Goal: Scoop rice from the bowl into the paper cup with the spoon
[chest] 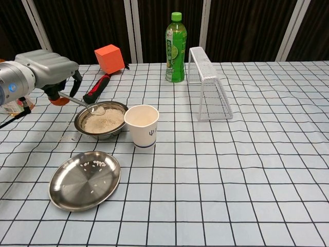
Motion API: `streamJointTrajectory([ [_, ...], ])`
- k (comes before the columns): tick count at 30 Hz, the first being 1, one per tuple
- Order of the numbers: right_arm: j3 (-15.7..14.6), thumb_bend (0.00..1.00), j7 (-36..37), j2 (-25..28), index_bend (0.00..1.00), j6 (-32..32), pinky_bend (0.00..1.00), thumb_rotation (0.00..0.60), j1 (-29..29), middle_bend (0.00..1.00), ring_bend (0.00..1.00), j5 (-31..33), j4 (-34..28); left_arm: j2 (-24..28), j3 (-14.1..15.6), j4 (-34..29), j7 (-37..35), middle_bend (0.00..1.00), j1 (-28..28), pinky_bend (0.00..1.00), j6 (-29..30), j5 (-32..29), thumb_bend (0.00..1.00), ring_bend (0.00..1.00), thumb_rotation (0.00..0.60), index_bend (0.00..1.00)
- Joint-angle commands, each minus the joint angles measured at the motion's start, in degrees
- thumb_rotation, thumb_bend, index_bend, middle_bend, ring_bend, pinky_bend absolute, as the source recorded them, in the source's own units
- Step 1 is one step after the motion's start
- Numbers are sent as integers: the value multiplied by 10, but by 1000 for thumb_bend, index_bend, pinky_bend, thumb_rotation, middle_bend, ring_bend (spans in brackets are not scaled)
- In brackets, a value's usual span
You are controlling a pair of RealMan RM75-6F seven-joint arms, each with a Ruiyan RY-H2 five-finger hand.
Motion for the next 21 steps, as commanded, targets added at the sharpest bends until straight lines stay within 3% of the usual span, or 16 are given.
streamJointTrajectory([
  [1,0,383,0,0,0,0,0,600,0,0,0,1,0,7,-2,-9,-4,998,1,1000,2,2,479,985,600,608],
  [21,0,384,0,0,0,1,0,600,0,0,0,0,0,24,-34,-75,28,999,-40,1000,19,-9,479,985,600,608],
])
